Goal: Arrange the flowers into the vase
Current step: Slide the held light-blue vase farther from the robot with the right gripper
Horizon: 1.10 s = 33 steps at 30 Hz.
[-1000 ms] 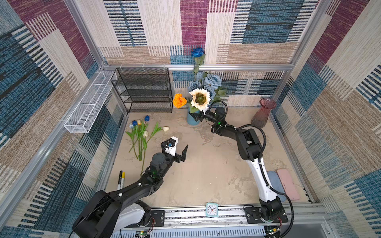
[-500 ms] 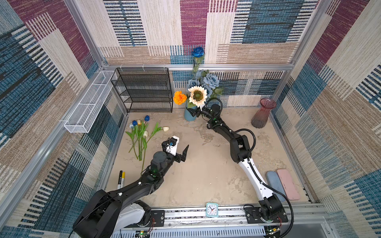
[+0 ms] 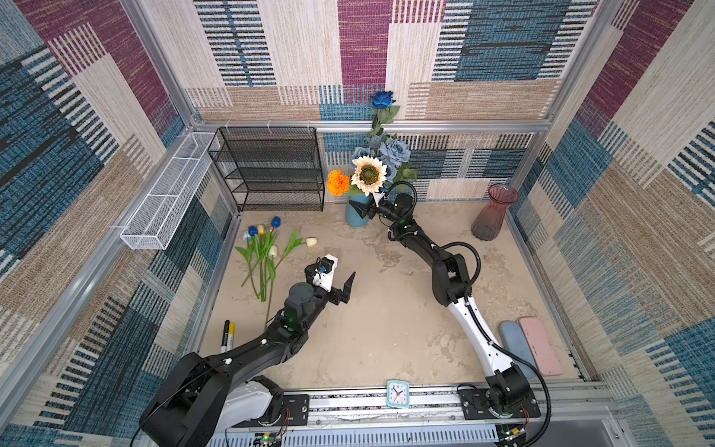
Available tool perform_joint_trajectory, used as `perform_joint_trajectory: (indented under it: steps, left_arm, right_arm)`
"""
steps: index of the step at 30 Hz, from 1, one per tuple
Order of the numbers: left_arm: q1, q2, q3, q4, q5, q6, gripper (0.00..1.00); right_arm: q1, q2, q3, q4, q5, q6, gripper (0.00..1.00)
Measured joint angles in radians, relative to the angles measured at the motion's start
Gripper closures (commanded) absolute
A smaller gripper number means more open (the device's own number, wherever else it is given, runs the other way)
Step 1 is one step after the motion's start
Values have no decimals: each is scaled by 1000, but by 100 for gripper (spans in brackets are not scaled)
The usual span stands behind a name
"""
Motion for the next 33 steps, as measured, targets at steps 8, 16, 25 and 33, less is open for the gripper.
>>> perform_joint_trajectory:
  steps: [8, 16, 25, 33]
  left_arm:
    - [0, -21, -18, 0, 0, 0, 3]
    - [0, -32, -36, 11, -7, 0, 3]
    - [0, -40, -40, 26, -7, 0, 3]
    - [0, -41, -37, 26, -7, 0, 3]
  right_arm:
    - [8, -50, -22, -129, 2, -36, 70]
    - [15, -61, -22, -168, 26, -59, 50]
    - [15, -73, -20, -194, 50, -59, 3]
    - [17, -120, -9, -194, 70, -58, 0]
